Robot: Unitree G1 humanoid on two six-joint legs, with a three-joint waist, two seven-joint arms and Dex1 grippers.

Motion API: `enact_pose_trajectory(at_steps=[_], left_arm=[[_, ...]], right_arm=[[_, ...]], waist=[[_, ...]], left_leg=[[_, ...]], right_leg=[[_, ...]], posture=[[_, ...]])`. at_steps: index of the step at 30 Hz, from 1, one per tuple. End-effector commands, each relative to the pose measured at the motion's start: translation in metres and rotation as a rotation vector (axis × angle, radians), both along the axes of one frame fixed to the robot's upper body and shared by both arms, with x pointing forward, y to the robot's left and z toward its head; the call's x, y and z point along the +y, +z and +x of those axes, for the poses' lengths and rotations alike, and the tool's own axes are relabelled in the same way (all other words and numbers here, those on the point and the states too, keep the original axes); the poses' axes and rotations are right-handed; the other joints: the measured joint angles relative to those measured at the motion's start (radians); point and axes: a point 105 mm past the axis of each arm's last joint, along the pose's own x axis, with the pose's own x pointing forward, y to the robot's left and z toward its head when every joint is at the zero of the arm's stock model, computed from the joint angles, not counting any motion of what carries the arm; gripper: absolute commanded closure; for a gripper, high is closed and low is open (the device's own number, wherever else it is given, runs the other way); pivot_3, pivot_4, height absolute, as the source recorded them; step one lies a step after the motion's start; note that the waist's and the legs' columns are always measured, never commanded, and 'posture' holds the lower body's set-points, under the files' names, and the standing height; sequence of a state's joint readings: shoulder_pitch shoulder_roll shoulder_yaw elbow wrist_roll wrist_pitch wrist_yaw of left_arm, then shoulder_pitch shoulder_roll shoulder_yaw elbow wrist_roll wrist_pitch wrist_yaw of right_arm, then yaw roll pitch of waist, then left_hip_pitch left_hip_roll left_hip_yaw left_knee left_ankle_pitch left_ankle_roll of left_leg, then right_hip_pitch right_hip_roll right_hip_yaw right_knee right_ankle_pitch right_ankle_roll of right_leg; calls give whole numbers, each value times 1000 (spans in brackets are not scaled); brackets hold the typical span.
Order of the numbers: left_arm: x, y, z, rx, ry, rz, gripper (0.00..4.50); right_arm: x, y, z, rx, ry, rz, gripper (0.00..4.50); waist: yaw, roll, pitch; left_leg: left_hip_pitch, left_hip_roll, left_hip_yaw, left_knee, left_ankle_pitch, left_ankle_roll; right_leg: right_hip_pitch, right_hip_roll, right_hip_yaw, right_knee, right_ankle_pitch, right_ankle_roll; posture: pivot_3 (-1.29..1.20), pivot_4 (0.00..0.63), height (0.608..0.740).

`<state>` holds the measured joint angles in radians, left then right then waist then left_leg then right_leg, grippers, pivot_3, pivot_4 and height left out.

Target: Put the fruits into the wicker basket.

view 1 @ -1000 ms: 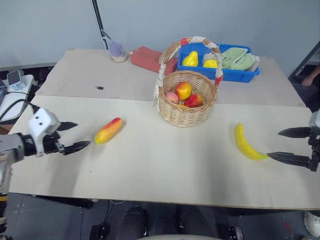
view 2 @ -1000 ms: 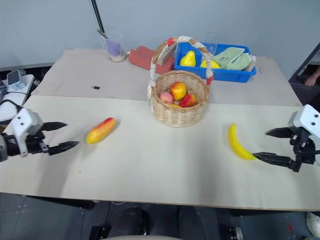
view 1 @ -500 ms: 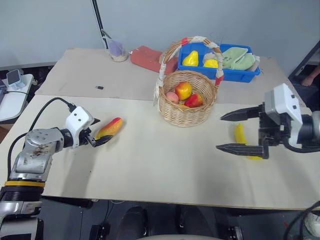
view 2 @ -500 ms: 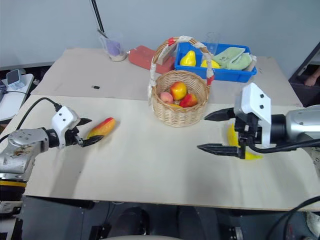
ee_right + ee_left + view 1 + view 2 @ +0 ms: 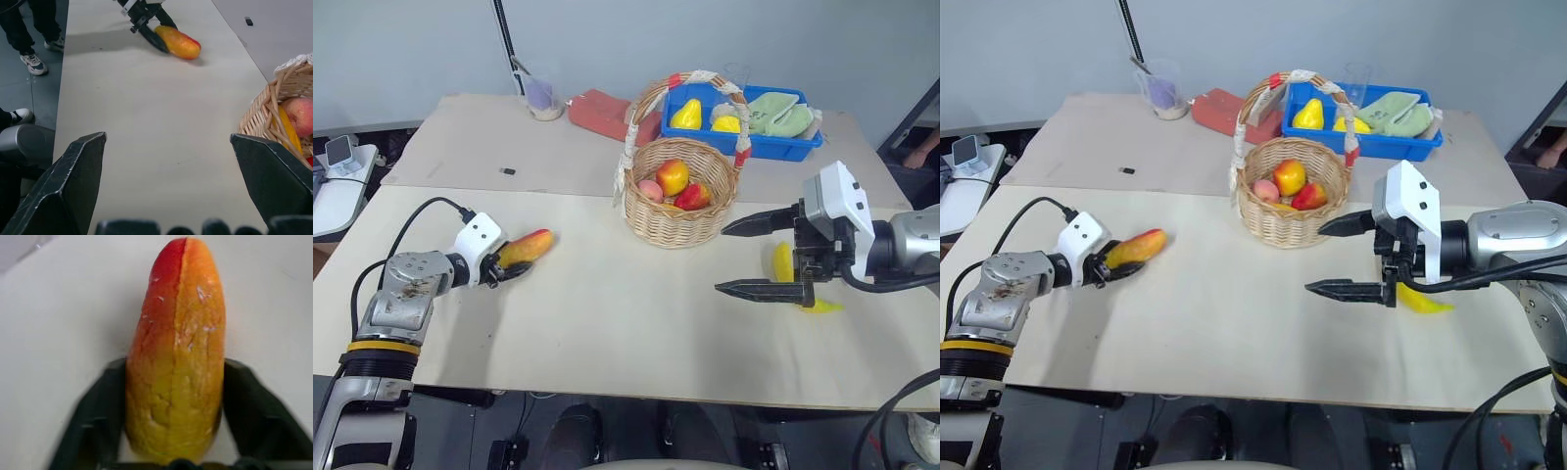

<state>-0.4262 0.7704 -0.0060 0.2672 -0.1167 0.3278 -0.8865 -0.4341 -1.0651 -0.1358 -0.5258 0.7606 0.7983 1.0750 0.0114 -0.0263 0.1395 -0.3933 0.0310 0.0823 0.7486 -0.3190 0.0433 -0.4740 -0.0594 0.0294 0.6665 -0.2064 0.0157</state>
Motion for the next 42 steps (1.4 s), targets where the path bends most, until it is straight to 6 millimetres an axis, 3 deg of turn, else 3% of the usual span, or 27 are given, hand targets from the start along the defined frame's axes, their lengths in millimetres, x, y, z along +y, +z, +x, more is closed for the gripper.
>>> enact_pose_trajectory(at_steps=[1, 5, 9, 15, 22, 26, 32, 36, 42], left_arm=[[-7, 12, -1, -43, -62, -8, 2845], [-56, 38, -23, -74, -323, -129, 2845], [-117, 86, -22, -219, -481, -209, 2845], [-182, 119, 8, -428, -520, -187, 2845], [-234, 126, 41, -591, -529, -142, 2845], [-249, 129, 51, -631, -523, -161, 2845], [-257, 130, 49, -651, -563, -186, 69], [-253, 126, 40, -643, -634, -166, 28], [-230, 110, -2, -493, -889, -110, 28]], right_arm=[[-3, 10, -3, -64, -12, 3, 0], [-13, 13, -5, -71, -59, -11, 0], [-30, 18, -10, -84, -148, -11, 0], [-43, 27, -14, -119, -256, 20, 0], [-42, 26, -21, -116, -307, 43, 0], [-43, 24, -24, -109, -330, 46, 0], [-50, 21, -25, -103, -393, 48, 0], [-62, 14, -20, -100, -456, 41, 0], [-98, -21, 0, -89, -644, -86, 0]], waist=[[0, 0, 0], [4, 0, 0], [16, 0, 0], [16, 1, -1], [7, 1, 0], [7, 1, 0], [3, 1, 0], [3, 1, 0], [0, 1, -1]], left_leg=[[0, 0, 0, 0, 0, 0], [-2, 0, -1, 1, 0, 0], [-7, -1, -2, 6, 0, 0], [-12, -2, -12, 12, 0, 0], [-14, -3, -17, 13, 0, 1], [-16, -3, -19, 14, 0, 1], [-16, -2, -20, 14, -1, 1], [-17, -2, -20, 14, -1, 1], [-16, -2, -20, 14, 0, 1]], right_leg=[[0, 0, 0, 0, 0, 0], [-1, -1, -1, 0, 0, 0], [-1, -1, -6, 0, 0, 0], [1, -1, -11, 0, 1, 0], [1, 0, -13, 0, 1, 0], [1, -1, -14, -1, 1, 1], [0, -1, -15, -1, 0, 1], [0, -1, -15, -1, 0, 1], [0, -1, -15, -1, 0, 1]], posture=[[0, 150, 659], [0, 150, 659], [0, 150, 659], [0, 150, 659], [0, 150, 659], [0, 150, 659], [0, 150, 659], [0, 150, 659], [0, 150, 659]])
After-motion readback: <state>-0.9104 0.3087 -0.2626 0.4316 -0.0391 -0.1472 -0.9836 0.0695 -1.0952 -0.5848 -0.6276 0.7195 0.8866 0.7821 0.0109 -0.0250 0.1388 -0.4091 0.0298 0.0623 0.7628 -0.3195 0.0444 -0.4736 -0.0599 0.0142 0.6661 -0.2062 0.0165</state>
